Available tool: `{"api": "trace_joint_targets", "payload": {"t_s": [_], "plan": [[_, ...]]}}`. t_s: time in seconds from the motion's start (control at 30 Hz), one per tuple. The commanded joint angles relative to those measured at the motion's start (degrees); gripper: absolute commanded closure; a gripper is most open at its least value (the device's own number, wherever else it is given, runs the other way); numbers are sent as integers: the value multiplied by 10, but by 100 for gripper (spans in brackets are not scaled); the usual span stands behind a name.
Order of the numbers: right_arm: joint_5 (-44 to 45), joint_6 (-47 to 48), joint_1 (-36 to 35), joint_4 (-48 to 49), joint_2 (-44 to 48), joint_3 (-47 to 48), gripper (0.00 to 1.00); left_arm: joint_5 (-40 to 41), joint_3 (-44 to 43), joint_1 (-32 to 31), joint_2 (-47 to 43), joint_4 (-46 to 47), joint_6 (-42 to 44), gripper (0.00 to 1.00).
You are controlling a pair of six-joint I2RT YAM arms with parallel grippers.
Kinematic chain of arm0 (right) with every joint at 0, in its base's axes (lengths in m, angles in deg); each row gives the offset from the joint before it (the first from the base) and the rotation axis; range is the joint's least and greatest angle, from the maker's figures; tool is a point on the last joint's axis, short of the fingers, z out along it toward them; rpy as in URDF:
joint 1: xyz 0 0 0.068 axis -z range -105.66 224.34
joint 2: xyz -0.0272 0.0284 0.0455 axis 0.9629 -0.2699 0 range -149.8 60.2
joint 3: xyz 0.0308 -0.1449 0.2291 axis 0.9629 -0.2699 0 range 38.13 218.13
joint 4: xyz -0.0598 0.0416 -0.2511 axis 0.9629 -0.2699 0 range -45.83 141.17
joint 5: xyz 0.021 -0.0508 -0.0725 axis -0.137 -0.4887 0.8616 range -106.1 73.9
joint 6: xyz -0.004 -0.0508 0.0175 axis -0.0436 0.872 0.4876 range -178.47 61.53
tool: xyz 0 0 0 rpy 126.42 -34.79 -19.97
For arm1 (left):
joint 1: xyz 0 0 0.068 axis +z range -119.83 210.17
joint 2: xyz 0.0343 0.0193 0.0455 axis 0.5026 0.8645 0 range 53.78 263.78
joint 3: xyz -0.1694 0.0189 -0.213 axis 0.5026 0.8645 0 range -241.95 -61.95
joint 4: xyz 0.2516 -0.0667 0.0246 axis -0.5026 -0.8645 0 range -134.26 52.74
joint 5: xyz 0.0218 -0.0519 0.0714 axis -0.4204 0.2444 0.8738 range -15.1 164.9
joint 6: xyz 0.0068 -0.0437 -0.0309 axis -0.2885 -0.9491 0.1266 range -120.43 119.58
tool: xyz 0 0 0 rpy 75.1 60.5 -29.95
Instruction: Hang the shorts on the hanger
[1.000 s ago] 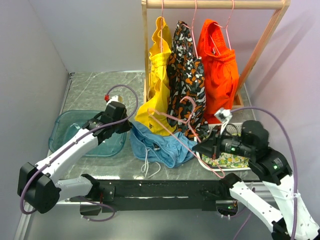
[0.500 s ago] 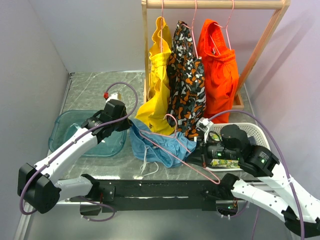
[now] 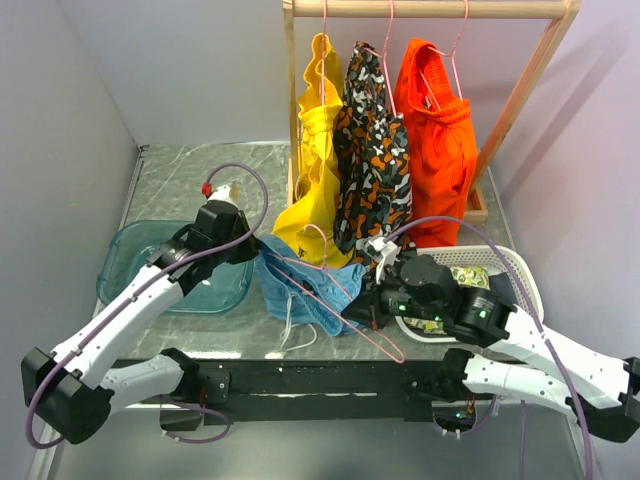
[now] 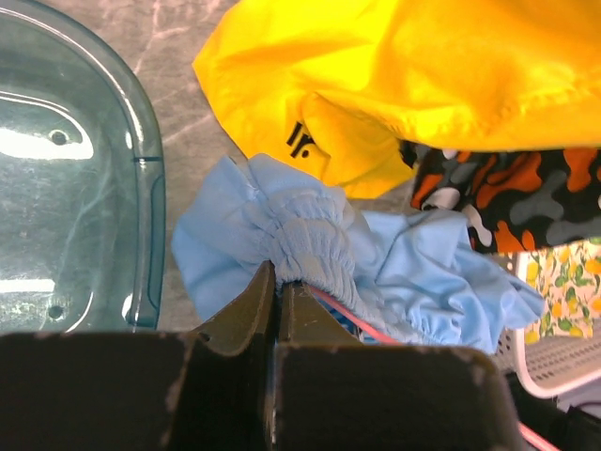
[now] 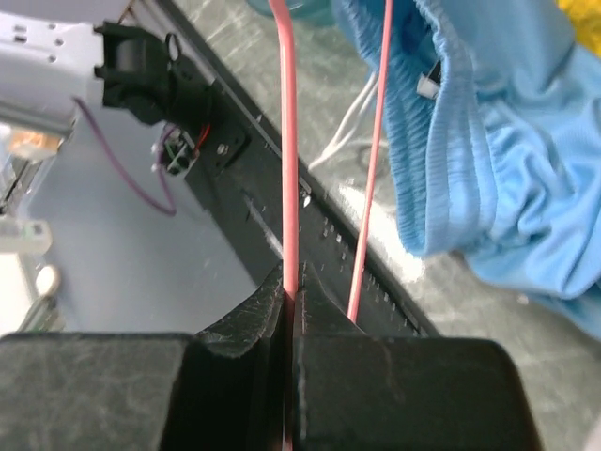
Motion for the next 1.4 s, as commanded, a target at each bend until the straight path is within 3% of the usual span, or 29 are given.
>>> {"api": "trace_joint_targets", "payload": {"t_s": [0.0, 0.23, 0.33, 0.4, 0.53, 0.57, 0.7, 1.1, 1.23, 1.37], "plan": [[89, -18, -36, 152, 12, -55, 100, -30, -34, -16, -21, -9, 20, 99], [147, -9, -105, 405, -21, -157, 100, 55, -83, -132, -17, -58, 19, 99], [202, 1, -131, 489, -38, -189, 100, 91, -103, -152, -22, -81, 11, 99], [207, 2, -131, 547, -47, -224, 100, 102, -98, -153, -37, -82, 9, 94], [216, 4, -131, 662, -82, -253, 100, 139, -79, -154, -61, -83, 9, 75], [217, 5, -131, 666, -88, -252, 100, 146, -76, -153, -71, -84, 7, 65], [209, 3, -130, 683, -107, -249, 100, 151, -49, -153, -111, -72, 5, 48], [197, 2, -130, 673, -128, -233, 100, 40, 13, -186, -224, 4, 63, 56], [192, -3, -131, 670, -139, -230, 100, 80, 11, -260, -214, 22, 71, 53], [189, -5, -131, 669, -146, -226, 100, 197, -7, -363, -173, 24, 96, 51]]}}
